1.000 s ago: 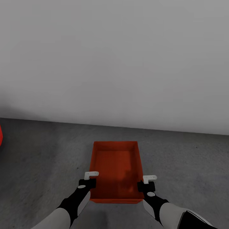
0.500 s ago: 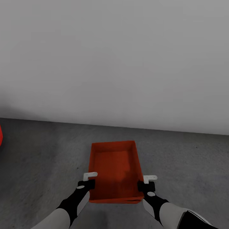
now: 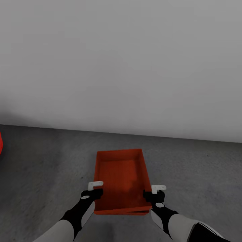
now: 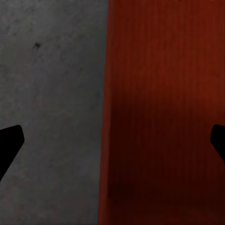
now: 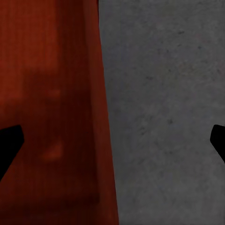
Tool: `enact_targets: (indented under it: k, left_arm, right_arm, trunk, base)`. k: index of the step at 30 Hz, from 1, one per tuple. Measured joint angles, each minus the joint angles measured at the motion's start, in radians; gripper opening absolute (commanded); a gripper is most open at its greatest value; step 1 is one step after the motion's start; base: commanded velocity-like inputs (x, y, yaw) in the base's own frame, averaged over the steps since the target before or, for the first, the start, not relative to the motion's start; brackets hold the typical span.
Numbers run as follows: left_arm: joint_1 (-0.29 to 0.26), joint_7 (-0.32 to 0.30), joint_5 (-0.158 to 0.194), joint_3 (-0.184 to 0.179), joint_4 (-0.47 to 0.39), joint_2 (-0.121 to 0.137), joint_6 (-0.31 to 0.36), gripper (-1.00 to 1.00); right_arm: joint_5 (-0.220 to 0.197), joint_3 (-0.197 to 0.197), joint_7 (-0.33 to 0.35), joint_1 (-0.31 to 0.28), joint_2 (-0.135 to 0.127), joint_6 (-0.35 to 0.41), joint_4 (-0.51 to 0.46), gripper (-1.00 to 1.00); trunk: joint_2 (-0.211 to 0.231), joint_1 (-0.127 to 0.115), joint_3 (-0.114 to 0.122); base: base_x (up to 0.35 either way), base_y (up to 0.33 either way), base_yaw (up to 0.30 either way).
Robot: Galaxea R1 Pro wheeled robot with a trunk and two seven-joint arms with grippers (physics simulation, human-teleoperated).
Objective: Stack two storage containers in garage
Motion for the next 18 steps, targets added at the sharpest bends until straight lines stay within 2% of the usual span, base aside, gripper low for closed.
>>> enact_targets:
  k: [14, 18]
  left_arm:
    - [0.000, 0.000, 0.002, 0.002, 0.002, -0.001, 0.000, 1.00]
    - [0.000, 0.000, 0.002, 0.002, 0.002, -0.001, 0.000, 1.00]
  right_arm:
    - [0.000, 0.000, 0.000, 0.000, 0.000, 0.000, 0.000, 1.00]
    - [0.000, 0.000, 0.000, 0.000, -0.001, 0.000, 0.000, 1.00]
  trunk:
    - [0.000, 0.000, 0.000]
    - [0.028, -0.015, 0.012]
  base:
    - [0.000, 0.000, 0.000]
    - [0.000, 0.000, 0.000]
